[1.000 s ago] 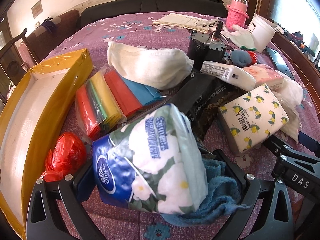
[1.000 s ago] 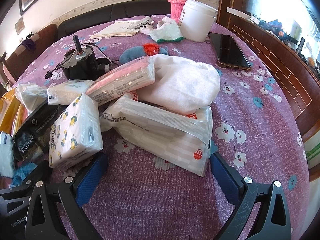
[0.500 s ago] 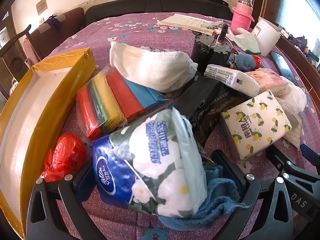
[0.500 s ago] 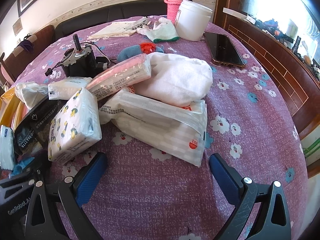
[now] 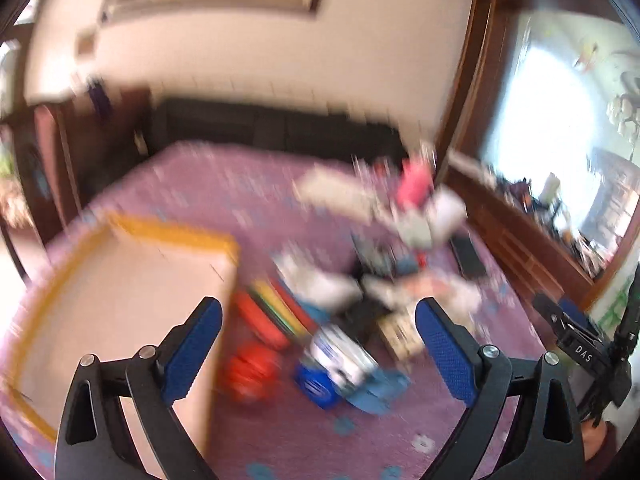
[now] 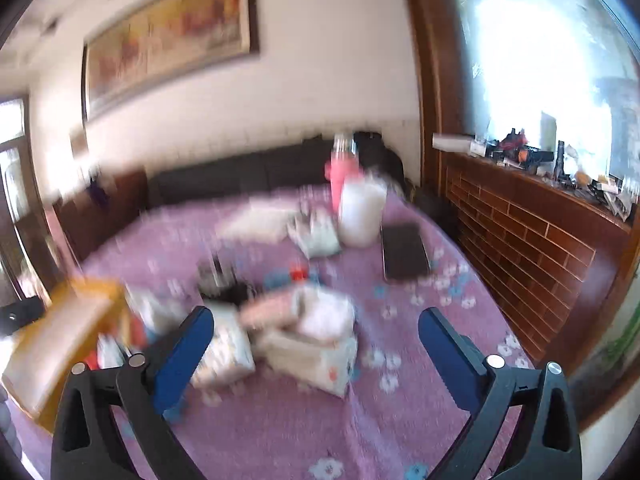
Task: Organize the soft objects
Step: 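Grasp the blue knitted towel with the right tool while the left tool grasps the blue-and-white tissue pack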
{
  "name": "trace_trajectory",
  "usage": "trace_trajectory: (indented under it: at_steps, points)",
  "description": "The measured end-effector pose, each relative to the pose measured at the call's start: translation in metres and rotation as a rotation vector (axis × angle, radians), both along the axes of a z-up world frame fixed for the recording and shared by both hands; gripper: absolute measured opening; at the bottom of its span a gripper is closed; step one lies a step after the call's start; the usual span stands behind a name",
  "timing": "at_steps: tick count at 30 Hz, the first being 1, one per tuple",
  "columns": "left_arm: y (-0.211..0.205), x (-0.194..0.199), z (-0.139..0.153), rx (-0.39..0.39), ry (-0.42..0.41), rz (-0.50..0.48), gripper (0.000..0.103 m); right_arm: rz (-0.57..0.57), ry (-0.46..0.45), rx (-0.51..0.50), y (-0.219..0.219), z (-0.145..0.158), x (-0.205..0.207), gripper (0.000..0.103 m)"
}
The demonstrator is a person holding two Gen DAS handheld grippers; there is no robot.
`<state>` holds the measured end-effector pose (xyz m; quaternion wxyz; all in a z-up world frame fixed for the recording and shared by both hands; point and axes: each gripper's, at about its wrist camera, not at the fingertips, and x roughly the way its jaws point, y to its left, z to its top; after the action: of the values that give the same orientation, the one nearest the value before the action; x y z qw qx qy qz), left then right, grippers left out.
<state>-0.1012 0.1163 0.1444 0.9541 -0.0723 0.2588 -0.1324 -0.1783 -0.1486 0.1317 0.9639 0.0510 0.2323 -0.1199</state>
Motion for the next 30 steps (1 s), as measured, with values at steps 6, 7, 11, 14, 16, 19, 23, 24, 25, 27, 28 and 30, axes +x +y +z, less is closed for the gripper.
trace_trajectory:
  at_steps: [6,7,11,14,16,19,23,24,25,27,28,30]
  points:
    - [0.028,-0.023,0.014,0.125,-0.128,0.095,0.103,0.271,0.264,0.150,0.038,-0.046,0.039,0.097]
    - [0.025,-0.020,0.008,0.141,-0.103,0.094,0.103,0.350,0.313,0.157,0.058,-0.057,0.046,0.094]
    - [0.017,-0.011,-0.014,0.139,-0.025,0.049,0.103,0.487,0.426,0.097,0.114,-0.089,0.066,0.081]
    - [0.010,-0.006,-0.027,0.112,0.012,-0.029,0.085,0.499,0.431,0.052,0.130,-0.100,0.078,0.075]
    - [0.003,-0.001,-0.037,0.125,0.041,-0.082,0.072,0.508,0.441,0.056,0.136,-0.105,0.087,0.072]
    - [-0.010,0.008,-0.050,0.136,0.091,-0.125,0.069,0.505,0.469,0.067,0.139,-0.108,0.092,0.048]
    - [-0.033,0.020,-0.069,0.183,0.159,-0.195,0.074,0.509,0.451,0.103,0.123,-0.100,0.081,0.045]
    - [-0.040,0.022,-0.074,0.203,0.162,-0.205,0.076,0.505,0.448,0.098,0.118,-0.098,0.076,0.045]
    - [-0.047,0.024,-0.078,0.223,0.163,-0.222,0.078,0.497,0.447,0.093,0.113,-0.096,0.072,0.045]
    - [-0.059,0.028,-0.083,0.249,0.161,-0.259,0.082,0.465,0.454,0.096,0.097,-0.095,0.066,0.045]
    - [-0.065,0.031,-0.087,0.263,0.161,-0.272,0.085,0.450,0.460,0.102,0.089,-0.095,0.064,0.045]
    - [-0.078,0.039,-0.093,0.290,0.163,-0.297,0.087,0.435,0.465,0.144,0.072,-0.098,0.061,0.045]
